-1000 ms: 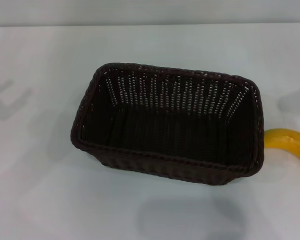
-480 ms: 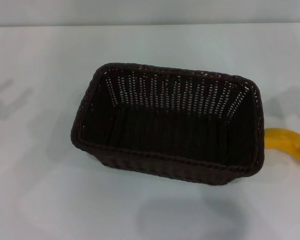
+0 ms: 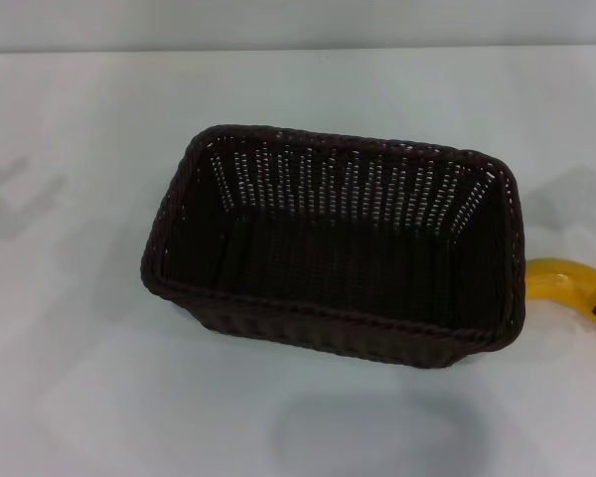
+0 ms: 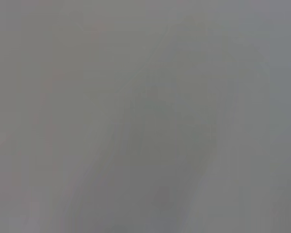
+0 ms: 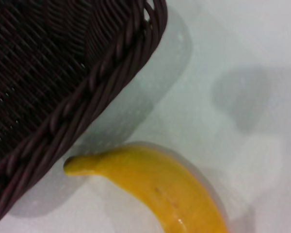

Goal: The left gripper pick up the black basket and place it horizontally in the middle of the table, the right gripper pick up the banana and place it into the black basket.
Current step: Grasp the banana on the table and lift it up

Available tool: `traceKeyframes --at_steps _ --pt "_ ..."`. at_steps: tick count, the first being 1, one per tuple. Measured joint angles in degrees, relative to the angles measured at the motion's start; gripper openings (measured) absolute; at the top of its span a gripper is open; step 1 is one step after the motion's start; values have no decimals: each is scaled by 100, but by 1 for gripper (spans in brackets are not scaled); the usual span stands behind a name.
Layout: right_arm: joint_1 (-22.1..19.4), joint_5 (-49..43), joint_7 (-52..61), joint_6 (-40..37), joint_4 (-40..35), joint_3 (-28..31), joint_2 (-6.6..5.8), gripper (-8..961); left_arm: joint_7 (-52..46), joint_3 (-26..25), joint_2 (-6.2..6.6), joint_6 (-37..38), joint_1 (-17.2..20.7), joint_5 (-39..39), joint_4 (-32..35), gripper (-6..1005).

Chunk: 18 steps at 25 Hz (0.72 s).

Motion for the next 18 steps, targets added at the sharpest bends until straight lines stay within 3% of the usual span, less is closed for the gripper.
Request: traceKeyframes --at_steps 2,11,16,18 --pt "27 3 -8 -11 -88 0 -3 762 0 0 -1 0 0 -1 0 773" --pt "84 -25 -107 -7 -282 3 -3 782 0 0 -2 0 -1 -12 0 773" --pt "111 -40 -132 -44 -432 -21 -5 568 0 0 -9 0 0 -15 0 773" --pt "114 -45 -131 -54 -385 6 -14 535 0 0 -10 0 10 -17 0 773"
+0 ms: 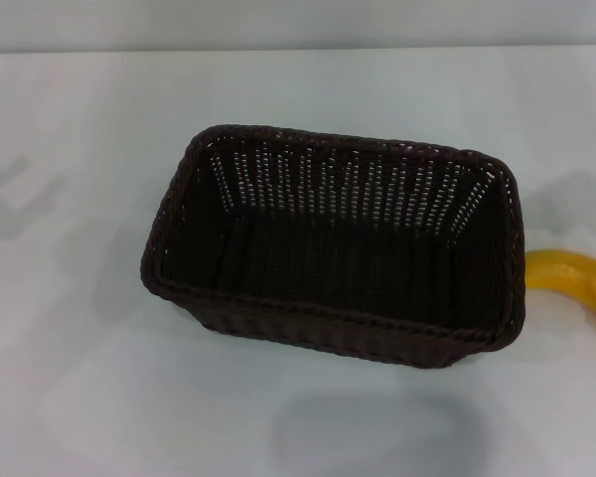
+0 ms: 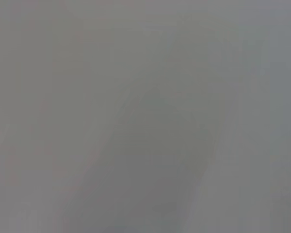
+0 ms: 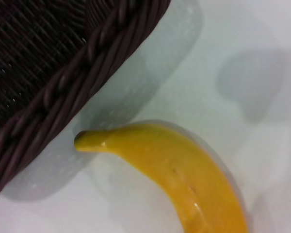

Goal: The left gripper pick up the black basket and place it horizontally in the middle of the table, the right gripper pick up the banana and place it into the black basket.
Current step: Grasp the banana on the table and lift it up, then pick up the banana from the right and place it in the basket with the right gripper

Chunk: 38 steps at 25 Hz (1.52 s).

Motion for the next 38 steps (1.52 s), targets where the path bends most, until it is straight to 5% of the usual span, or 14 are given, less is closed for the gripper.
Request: traceKeyframes --at_steps 14,18,26,32,38 --pt "187 24 -740 9 317 1502 -228 487 0 -117 -1 0 49 -60 0 773" --pt "315 82 -995 82 1069 2070 -271 488 0 -124 -1 3 51 -61 0 773" --pt "457 1147 -1078 223 1957 2121 -261 490 -6 -136 -38 10 56 -61 0 773" --pt "428 2485 -1406 211 1949 2012 -4 491 -66 -219 -75 17 62 -127 0 773" --pt "293 3021 -1669 93 1525 1376 22 493 83 -217 -149 29 102 -213 0 773"
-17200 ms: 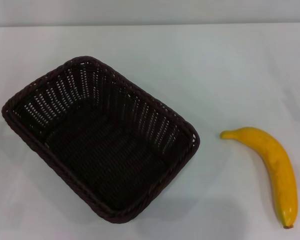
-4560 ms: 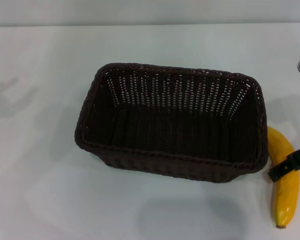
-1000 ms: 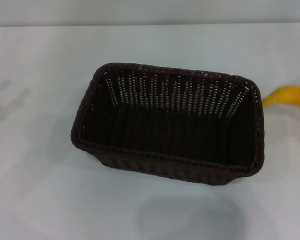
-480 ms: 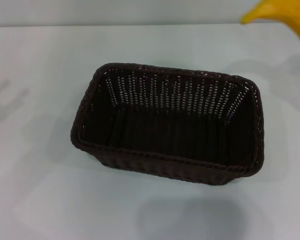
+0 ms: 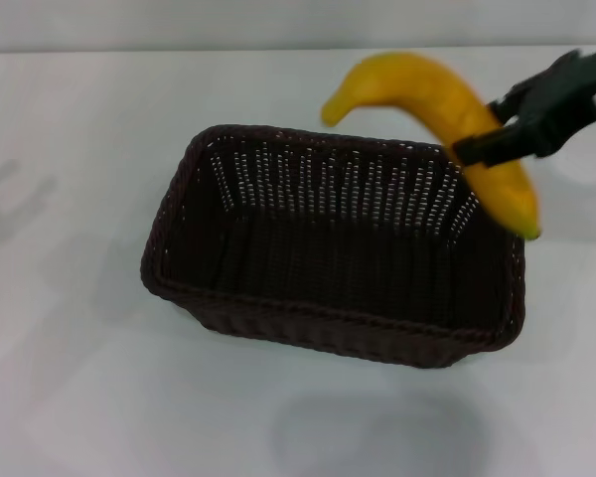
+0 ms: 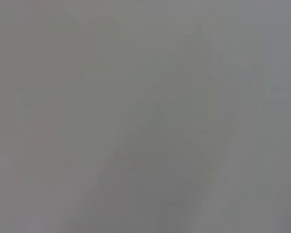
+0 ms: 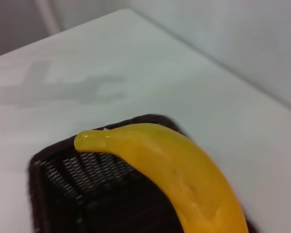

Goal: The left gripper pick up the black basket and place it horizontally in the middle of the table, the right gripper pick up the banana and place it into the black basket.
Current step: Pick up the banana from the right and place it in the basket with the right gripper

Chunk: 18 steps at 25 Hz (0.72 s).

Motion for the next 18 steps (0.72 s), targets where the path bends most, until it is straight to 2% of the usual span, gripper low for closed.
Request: traceKeyframes --at_steps 7,11,18 --pt "-21 735 -624 -322 -1174 -196 -6 494 449 -17 -84 -5 79 -1 -27 773" --pt "-14 981 -927 -445 -1478 -205 -2 495 552 -25 -77 -9 125 -150 -246 773" --pt "-15 1233 -1205 -800 -2064 -286 7 497 692 -10 -80 30 321 -413 -259 773"
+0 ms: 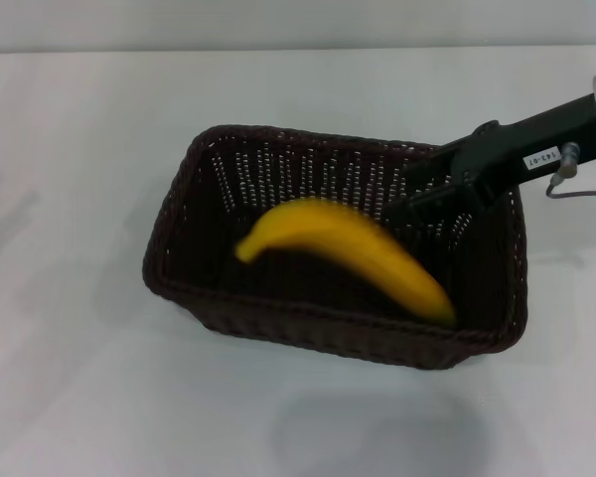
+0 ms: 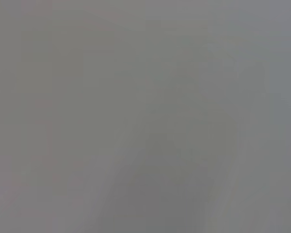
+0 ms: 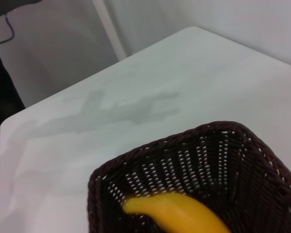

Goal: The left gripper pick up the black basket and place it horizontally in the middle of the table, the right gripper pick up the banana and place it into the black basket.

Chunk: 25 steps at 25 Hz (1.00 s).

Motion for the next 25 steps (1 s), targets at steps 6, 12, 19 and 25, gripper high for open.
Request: traceKeyframes --at_steps 6,12,19,25 --pt "-188 83 -384 -431 -23 25 1 667 467 -38 -1 -4 89 -26 -112 773" --pt "-807 1050 -2030 -1256 -543 1254 -20 868 1508 -69 -7 2 97 -367 -777 773" --pt "-1178 2456 -4103 -1945 -1905 2357 -26 868 2706 -252 -66 -61 162 -763 -1599 773" --pt "-1305 3751 -6346 -2846 -3267 2535 -13 869 3829 -805 -322 -502 220 -742 -2294 773"
